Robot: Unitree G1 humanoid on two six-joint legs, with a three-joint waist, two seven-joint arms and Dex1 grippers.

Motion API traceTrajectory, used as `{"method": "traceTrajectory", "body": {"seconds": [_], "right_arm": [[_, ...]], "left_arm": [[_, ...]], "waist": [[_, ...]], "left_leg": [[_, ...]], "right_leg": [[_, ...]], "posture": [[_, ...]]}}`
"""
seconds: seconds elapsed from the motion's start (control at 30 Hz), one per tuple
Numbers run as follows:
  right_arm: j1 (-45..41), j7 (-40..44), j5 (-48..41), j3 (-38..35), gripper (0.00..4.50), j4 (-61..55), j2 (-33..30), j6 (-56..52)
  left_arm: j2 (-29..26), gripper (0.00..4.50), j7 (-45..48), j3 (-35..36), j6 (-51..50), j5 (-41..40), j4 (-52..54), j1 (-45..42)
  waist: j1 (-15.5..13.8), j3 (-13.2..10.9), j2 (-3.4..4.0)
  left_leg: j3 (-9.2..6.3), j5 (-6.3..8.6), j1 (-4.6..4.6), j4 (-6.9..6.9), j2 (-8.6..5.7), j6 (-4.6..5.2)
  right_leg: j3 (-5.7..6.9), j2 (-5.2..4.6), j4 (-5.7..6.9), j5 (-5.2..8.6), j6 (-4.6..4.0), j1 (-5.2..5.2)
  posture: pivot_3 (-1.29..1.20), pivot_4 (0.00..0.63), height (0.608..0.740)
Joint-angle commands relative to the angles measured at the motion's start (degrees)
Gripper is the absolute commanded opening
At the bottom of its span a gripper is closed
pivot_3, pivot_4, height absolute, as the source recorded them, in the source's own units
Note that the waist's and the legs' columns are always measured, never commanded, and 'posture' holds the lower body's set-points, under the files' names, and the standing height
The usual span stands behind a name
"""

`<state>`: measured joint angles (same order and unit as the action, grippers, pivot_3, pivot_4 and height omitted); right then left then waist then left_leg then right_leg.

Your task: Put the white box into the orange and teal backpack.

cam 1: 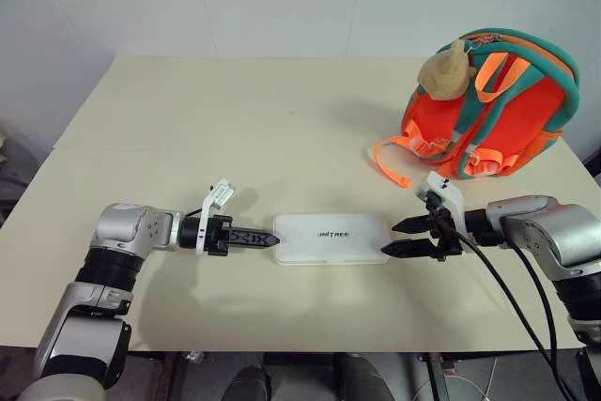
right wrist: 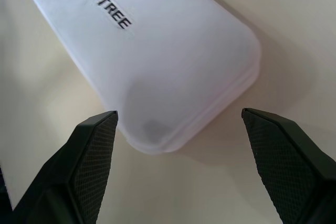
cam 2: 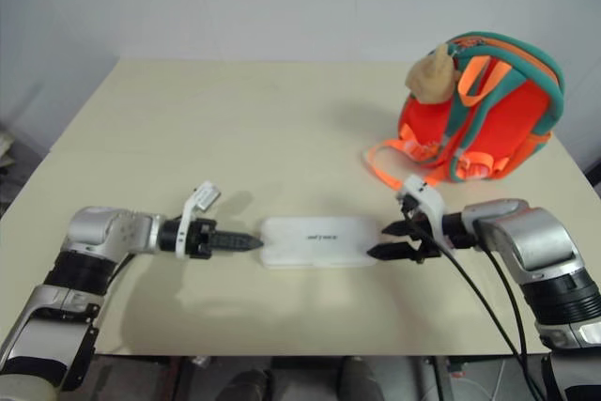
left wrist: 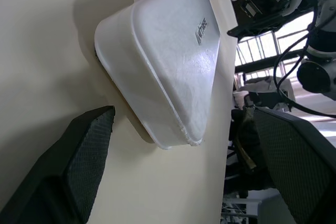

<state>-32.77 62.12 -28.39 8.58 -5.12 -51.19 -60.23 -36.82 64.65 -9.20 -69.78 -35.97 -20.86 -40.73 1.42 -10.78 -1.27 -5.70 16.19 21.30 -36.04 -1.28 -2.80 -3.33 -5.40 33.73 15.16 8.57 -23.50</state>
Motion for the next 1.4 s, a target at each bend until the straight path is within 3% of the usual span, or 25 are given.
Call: {"method": "traceTrajectory", "body": {"seconds": [0.03, 0.47, 0.97, 1.07, 1.33, 1.4], "right_arm": [[-0.7, -0.2, -1.2, -1.0, 4.50, -2.8, 0.1, -0.8], [-1.2, -1.8, -2.5, -0.8, 4.50, -4.8, 2.3, -2.2], [0.3, -4.6, -3.8, -1.7, 4.50, -6.6, 3.9, -3.0], [0.6, -5.1, -4.1, -1.8, 4.50, -7.1, 4.0, -3.2], [1.4, -5.7, -4.5, -2.6, 4.50, -7.6, 3.5, -3.8], [1.7, -5.8, -4.6, -2.9, 4.50, -7.7, 3.4, -3.9]], "left_arm": [[1.0, 4.48, -0.3, -3.8, -1.3, 2.5, -1.4, 1.0], [7.9, 4.48, -11.1, -1.5, -8.5, 2.8, 2.0, -1.3], [10.0, 4.48, -10.9, 1.8, -15.3, -2.3, 5.1, -0.6], [11.0, 3.91, -12.3, 3.5, -14.8, -1.8, 3.6, -0.8], [13.0, 1.54, -16.0, 10.7, -14.0, -2.3, -0.3, -2.1], [13.2, 1.26, -16.1, 12.0, -14.3, -2.9, 0.1, -1.8]], "waist": [[-0.1, 0.0, 0.00], [-2.0, 0.0, 0.05], [-1.4, 0.0, 0.05], [-1.4, 0.0, 0.05], [-1.3, 0.0, 0.03], [-1.3, 0.0, 0.03]], "left_leg": [[0.00, 0.00, -0.01, -0.01, 0.00, 0.00], [-0.04, -0.01, -0.04, -0.16, -0.09, -0.01], [-0.02, 0.00, 0.10, -0.04, -0.09, -0.03], [-0.02, 0.01, 0.10, -0.04, -0.09, 0.00], [-0.03, 0.00, 0.09, -0.11, -0.09, -0.02], [-0.02, -0.01, 0.09, -0.13, -0.09, -0.03]], "right_leg": [[0.01, 0.00, 0.01, 0.00, 0.00, 0.01], [0.02, -0.07, 0.07, -0.02, 0.05, 0.13], [0.02, -0.08, 0.04, -0.03, 0.08, 0.01], [0.03, -0.07, -0.07, -0.03, 0.09, 0.00], [0.03, -0.07, 0.00, -0.03, 0.08, -0.02], [0.03, -0.07, 0.01, -0.03, 0.08, -0.02]], "posture": [[0.00, 0.150, 0.740], [0.00, 0.150, 0.740], [0.00, 0.150, 0.740], [0.00, 0.150, 0.740], [0.00, 0.150, 0.740], [0.00, 0.150, 0.740]]}}
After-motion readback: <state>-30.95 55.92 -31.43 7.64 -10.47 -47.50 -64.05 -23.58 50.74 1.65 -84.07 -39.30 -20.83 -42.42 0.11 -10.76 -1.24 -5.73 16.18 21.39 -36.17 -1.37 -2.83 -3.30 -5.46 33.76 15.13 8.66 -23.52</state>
